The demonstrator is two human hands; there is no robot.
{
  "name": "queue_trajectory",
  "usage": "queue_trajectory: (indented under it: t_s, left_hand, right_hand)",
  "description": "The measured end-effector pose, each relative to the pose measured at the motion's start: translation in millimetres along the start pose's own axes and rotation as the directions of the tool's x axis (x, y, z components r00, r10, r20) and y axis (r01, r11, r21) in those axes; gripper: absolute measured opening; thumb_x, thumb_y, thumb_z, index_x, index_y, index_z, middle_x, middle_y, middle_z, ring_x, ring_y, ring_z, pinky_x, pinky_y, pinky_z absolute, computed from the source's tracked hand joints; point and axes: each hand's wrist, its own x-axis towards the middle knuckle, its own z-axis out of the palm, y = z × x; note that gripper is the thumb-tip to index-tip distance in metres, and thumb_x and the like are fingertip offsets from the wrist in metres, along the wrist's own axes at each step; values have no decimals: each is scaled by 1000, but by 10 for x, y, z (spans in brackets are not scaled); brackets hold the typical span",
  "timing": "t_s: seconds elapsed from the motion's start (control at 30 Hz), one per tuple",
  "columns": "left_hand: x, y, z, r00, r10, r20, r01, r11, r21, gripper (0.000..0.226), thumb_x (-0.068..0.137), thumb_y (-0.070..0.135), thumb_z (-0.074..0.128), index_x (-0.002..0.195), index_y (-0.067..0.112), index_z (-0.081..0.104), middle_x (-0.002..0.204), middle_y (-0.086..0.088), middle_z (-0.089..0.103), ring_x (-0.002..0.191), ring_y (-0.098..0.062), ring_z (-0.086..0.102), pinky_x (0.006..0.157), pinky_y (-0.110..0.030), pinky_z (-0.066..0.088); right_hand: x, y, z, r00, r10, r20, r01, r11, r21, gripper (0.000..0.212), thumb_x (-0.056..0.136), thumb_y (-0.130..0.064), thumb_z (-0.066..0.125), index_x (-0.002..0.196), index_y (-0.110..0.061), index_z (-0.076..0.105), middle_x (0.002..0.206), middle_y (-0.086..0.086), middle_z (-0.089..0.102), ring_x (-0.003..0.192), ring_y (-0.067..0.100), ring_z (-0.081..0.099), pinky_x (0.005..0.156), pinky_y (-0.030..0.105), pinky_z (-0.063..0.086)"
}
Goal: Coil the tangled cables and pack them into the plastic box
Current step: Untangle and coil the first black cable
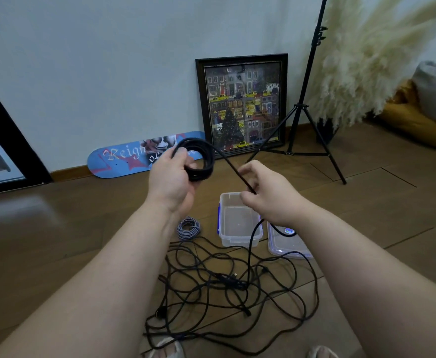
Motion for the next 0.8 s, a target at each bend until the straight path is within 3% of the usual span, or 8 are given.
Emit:
queue_trajectory:
  t_s: [0.13, 0.33, 0.43, 0.53, 0.6, 0.67, 0.73, 0.8]
  left_hand:
    - [85, 7, -126, 998, 30, -62, -27, 998, 54, 26, 102, 4, 34, 91, 12, 56, 73, -4, 46, 58, -10, 38, 71, -36, 54]
    - [101, -61, -144, 992, 57, -110, -41, 988, 150, 27, 101, 3, 36, 84, 15, 53, 64, 2, 41, 65, -14, 40, 72, -38, 51]
    - [119, -94, -149, 992, 46, -118, -21, 979, 203, 24, 102, 7, 37, 92, 16, 57, 84, -6, 48, 82, -21, 47, 84, -44, 53]
    - [122, -103, -157, 990, 38, -135, -4, 971, 240, 23, 101, 9, 38, 95, 17, 58, 101, -12, 52, 94, -26, 51, 92, -48, 51]
    - [130, -107, -165, 990, 39, -134, -5, 970, 242, 22, 101, 8, 39, 95, 17, 58, 98, -11, 51, 93, -26, 51, 93, -49, 51]
    - [139, -119, -170, 991, 37, -130, -4, 970, 243, 22, 101, 8, 39, 93, 16, 58, 92, -8, 50, 91, -26, 50, 93, -50, 51]
    - [137, -138, -159, 992, 32, -123, 0, 969, 249, 22, 100, 7, 39, 91, 15, 58, 88, -6, 50, 89, -25, 49, 92, -49, 51]
    - [139, -166, -157, 993, 35, -115, -3, 963, 270, 23, 100, 8, 39, 90, 16, 58, 85, -3, 49, 87, -23, 48, 91, -49, 51]
  right_hand:
    - [-22, 132, -93, 994, -39, -103, 14, 972, -233, 8, 92, -21, 62, 99, -21, 60, 82, -8, 60, 82, 17, 59, 72, 30, 49]
    - [-32, 107, -82, 987, -94, -134, 58, 967, -247, 11, 95, -26, 60, 101, -19, 66, 84, -4, 62, 83, 18, 59, 70, 29, 46]
    - [13, 64, -51, 976, -146, -161, 53, 878, -475, 18, 97, -29, 55, 106, -20, 68, 97, 3, 67, 93, 25, 60, 73, 33, 47]
    - [54, 59, -23, 845, -358, -397, 105, 839, -534, 10, 87, -12, 68, 94, -10, 75, 94, 12, 70, 96, 34, 64, 75, 40, 51]
    - [72, 49, -18, 777, -322, -541, 99, 911, -400, 13, 89, -12, 65, 98, -9, 75, 94, 11, 71, 98, 29, 64, 79, 36, 51]
    - [108, 2, -52, 846, -35, -532, 47, 999, 8, 15, 96, -18, 57, 97, -17, 72, 91, 1, 72, 92, 15, 63, 76, 19, 46]
    - [128, -62, -77, 910, 202, -362, 1, 872, 489, 19, 97, -17, 55, 84, -22, 67, 76, -8, 68, 81, 5, 60, 73, 10, 43]
    - [132, -41, -79, 915, 286, -286, -54, 787, 614, 21, 98, -16, 53, 82, -21, 65, 67, -8, 61, 74, 7, 58, 75, 18, 46]
